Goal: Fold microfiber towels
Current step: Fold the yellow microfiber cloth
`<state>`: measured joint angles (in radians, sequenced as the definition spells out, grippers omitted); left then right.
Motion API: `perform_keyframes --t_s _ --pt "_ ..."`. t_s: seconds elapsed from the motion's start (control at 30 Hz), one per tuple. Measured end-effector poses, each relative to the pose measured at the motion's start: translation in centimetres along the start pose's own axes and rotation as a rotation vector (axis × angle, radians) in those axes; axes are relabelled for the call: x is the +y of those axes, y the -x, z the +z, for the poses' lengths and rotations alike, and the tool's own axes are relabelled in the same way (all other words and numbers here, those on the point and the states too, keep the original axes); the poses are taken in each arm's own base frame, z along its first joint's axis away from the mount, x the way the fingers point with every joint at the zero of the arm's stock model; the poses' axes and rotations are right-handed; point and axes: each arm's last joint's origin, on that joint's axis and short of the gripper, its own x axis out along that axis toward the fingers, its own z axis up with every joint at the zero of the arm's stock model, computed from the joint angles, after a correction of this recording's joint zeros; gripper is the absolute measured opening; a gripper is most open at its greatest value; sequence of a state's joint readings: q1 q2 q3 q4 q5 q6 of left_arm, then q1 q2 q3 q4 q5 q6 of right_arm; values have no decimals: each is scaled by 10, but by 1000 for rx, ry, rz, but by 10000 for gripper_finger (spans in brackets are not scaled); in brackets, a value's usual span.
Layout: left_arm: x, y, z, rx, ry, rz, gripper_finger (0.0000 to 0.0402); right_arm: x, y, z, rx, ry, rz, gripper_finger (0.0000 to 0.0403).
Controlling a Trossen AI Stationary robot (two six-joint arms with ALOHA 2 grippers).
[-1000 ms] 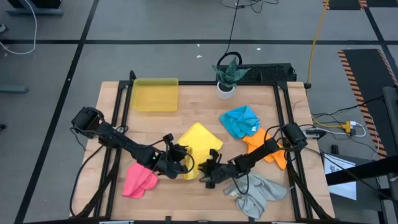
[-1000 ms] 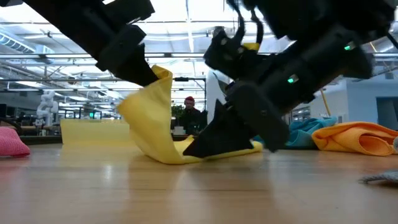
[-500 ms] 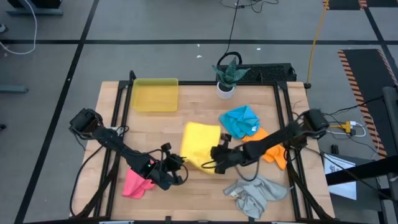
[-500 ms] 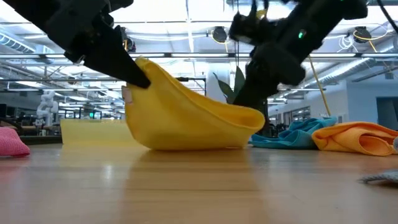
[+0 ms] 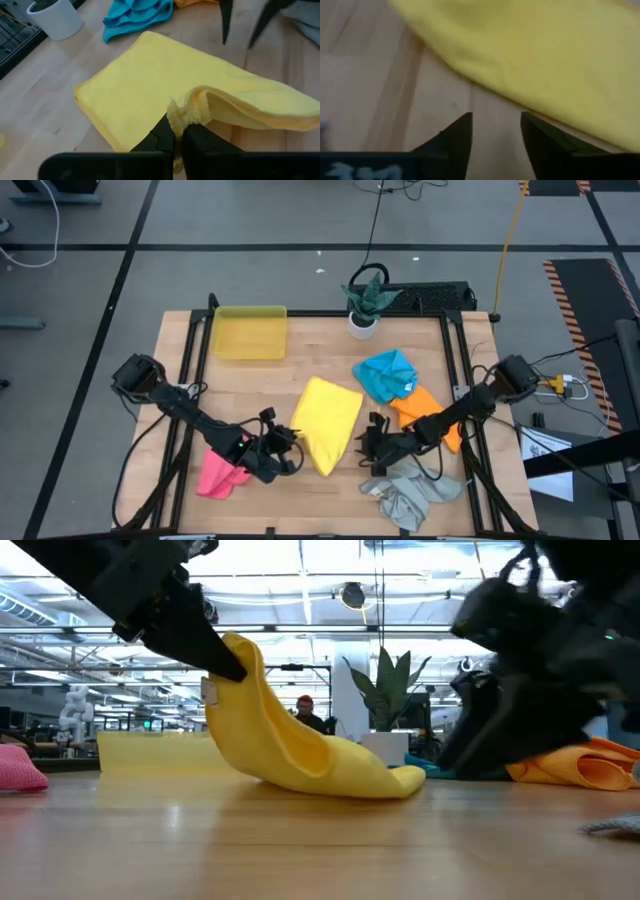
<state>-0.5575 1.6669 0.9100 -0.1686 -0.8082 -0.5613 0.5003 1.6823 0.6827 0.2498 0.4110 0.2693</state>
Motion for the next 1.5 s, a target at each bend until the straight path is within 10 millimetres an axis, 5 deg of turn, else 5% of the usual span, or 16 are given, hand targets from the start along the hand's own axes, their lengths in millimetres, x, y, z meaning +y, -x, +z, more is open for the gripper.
perform_keyframes --t_s 0.17,0.47,0.63,1.07,1.27,1.5 --pt "3 -4 2 0 13 6 6 20 -3 16 -97 127 39 198" --pt "5 -6 4 2 24 7 19 64 -47 41 -126 347 -95 199" --pt "5 -6 4 4 20 4 7 80 -53 44 -142 457 -185 199" --pt "12 -13 7 4 39 39 8 81 -63 47 -178 683 -224 197" --pt "13 -14 7 8 40 44 28 79 -69 46 -207 627 -316 155" --pt "13 -14 7 10 36 45 6 78 -68 42 -186 540 -376 67"
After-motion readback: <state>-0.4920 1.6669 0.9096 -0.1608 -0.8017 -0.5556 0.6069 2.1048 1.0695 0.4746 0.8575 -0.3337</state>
